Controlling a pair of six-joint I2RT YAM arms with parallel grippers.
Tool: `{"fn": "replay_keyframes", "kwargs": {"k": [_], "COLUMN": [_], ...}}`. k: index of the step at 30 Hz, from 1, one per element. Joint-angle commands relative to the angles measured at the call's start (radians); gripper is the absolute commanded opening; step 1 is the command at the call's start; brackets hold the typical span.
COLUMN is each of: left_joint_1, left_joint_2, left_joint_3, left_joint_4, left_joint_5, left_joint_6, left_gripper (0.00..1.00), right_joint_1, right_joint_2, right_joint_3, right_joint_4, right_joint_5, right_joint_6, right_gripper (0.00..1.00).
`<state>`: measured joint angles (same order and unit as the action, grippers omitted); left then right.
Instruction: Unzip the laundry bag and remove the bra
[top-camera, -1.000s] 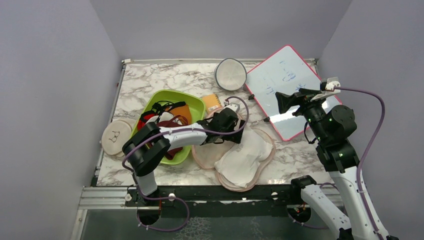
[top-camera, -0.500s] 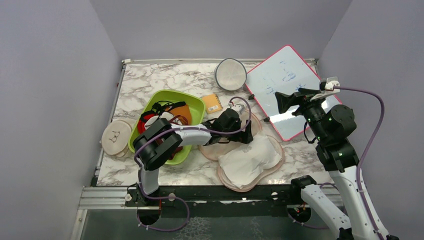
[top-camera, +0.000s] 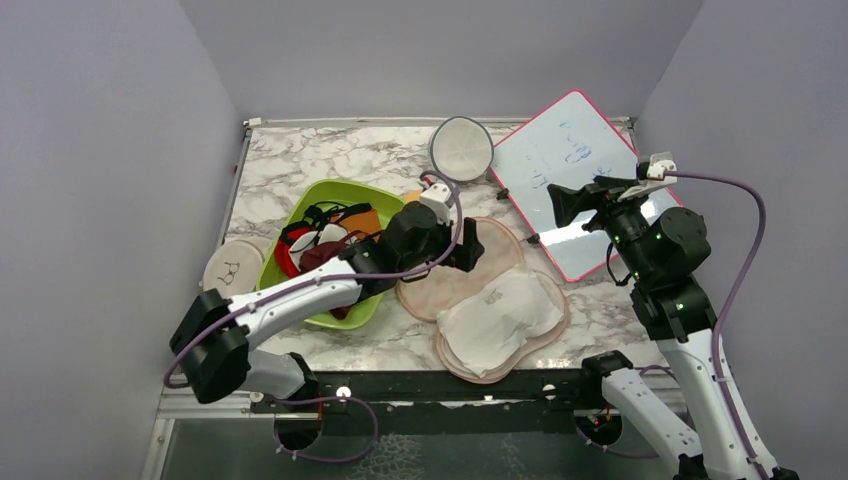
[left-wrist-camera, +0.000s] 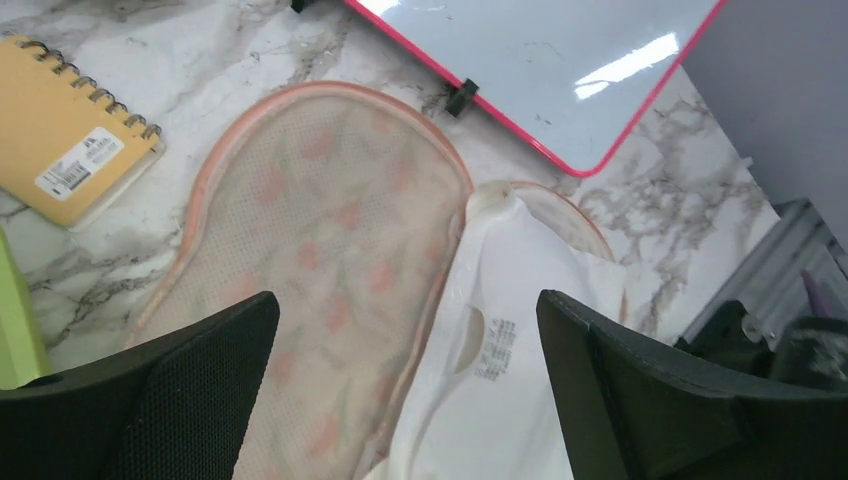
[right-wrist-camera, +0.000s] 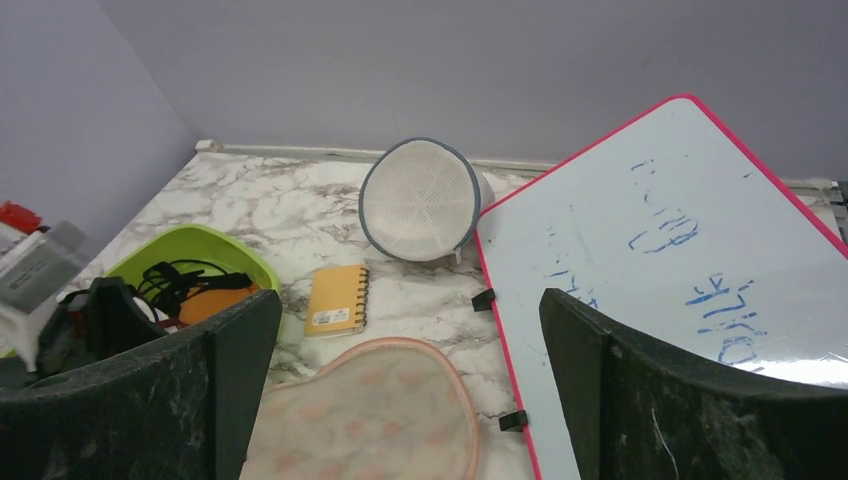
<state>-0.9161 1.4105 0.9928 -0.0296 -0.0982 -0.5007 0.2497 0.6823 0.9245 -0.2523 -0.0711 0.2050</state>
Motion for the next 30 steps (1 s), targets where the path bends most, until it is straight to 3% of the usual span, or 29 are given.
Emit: {"fn": "replay_keyframes", "kwargs": {"k": [1,6,9,12,16,21,24,30], "left_joint_1": [-0.002,-0.033,-0.057,-0.144,-0.275,-0.302,-0.302,-0.302], "left_joint_2": [-0.093,-0.162,-0.215,-0.268,-0.29,-0.22,-0.176,-0.159], "left_joint_3": [-0.159,-0.295,-0.363,-0.405,-0.432,-0.411,-0.397,-0.435], "left_joint_4": [0.036,0.057,0.06,0.045,-0.004,-0.069,-0.087,0.035], "left_joint_5": [0.158,0.198,0.171,0.047,-0.176,-0.283,-0.308,-0.284], "left_joint_6": [-0.057,-0.201,-0.31,-0.391,-0.471,-0.502,-0.489,-0.465], "left_gripper": [0.97,0.96,0.86,0.78,0.77,0.79,0.72,0.55], "right_joint_1": [0.008,0.008,0.008,0.007,0.008,0.008,0.008,0.008], "right_joint_2": [-0.009,-0.01,-0.01,-0.009,-0.006,-0.006,-0.008,-0.02], "right_joint_3": [0.007,0.005,0.002,0.001,0.001,0.0,0.006,0.001], "right_joint_4": [0.028,0.026,0.027,0.027,0.027,0.025,0.016,0.021], "right_joint_5": [-0.031,-0.042,-0.049,-0.055,-0.059,-0.066,-0.063,-0.052], "right_joint_6": [0.002,0.009,0.014,0.016,0.019,0.02,0.016,0.009], "right_gripper": [1.0,1.0,1.0,1.0,1.0,1.0,1.0,1.0]}}
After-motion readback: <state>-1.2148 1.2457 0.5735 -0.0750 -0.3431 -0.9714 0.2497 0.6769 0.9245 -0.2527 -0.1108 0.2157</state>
